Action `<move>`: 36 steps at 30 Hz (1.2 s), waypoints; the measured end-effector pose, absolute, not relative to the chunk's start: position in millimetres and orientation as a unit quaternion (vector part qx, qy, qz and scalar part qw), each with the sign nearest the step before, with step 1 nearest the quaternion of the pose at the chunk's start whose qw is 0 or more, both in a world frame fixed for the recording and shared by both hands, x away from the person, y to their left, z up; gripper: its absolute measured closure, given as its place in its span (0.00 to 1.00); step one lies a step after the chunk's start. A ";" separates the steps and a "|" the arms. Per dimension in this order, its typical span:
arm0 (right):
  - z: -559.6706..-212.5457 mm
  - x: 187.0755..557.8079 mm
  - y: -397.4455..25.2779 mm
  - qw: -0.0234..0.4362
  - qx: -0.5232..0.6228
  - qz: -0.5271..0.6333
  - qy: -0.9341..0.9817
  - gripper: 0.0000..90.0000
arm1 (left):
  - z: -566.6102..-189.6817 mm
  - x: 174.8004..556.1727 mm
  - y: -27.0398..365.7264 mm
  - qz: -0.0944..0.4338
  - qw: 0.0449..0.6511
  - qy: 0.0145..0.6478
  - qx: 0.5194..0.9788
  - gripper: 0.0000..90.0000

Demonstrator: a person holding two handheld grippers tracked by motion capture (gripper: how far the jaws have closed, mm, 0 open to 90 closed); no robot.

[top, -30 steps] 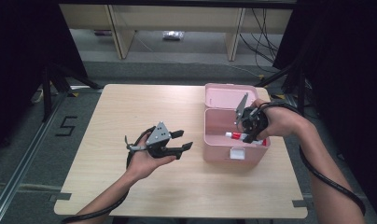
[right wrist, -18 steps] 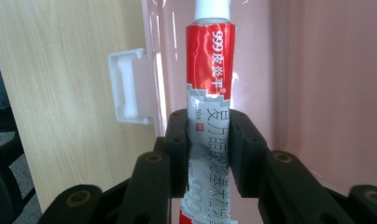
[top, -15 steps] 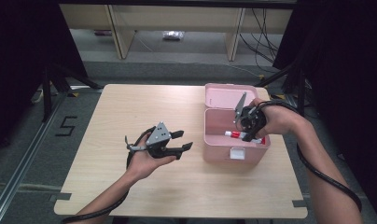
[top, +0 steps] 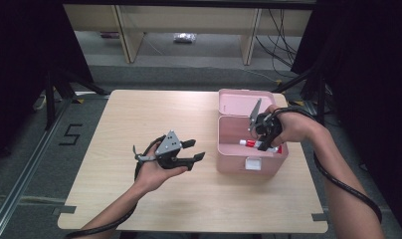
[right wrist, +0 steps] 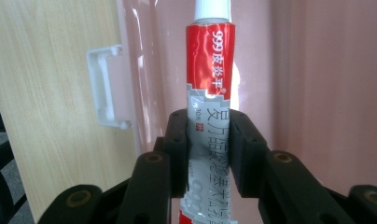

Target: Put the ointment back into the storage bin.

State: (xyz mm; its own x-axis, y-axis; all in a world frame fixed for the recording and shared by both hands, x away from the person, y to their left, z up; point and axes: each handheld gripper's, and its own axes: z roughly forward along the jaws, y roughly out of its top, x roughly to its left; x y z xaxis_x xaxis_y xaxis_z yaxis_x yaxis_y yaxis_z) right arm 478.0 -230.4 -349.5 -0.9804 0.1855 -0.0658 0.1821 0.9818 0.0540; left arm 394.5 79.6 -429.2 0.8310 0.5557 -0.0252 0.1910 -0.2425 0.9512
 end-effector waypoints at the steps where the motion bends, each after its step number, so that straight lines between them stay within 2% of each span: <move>1: -350.5 478.8 -230.2 0.034 0.088 0.025 0.995 0.80 | -429.2 394.4 79.5 0.161 0.566 0.242 0.772 0.48; 25: -365.9 488.9 -225.0 0.024 0.067 0.031 0.997 0.80 | -428.1 392.6 78.1 0.161 0.562 0.245 0.773 0.48; 27: -364.8 486.6 -225.0 0.022 0.091 0.018 0.995 0.80 | -428.2 392.8 78.5 0.162 0.562 0.247 0.773 0.48; 32: -369.4 494.6 -225.8 0.024 0.038 0.036 0.998 0.80 | -428.0 392.5 78.4 0.161 0.563 0.246 0.772 0.48; 36: -368.8 490.3 -224.4 0.016 0.076 0.020 0.997 0.80 | -428.0 392.4 77.7 0.161 0.562 0.245 0.773 0.48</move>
State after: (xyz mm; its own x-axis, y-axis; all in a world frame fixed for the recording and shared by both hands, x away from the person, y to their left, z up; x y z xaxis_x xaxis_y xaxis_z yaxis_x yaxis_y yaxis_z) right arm 490.3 -224.4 -368.8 -0.9878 0.1531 -0.0287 0.1518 0.9875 0.0425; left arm 392.4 77.7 -428.0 0.8280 0.5601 -0.0277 0.1987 -0.2468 0.9485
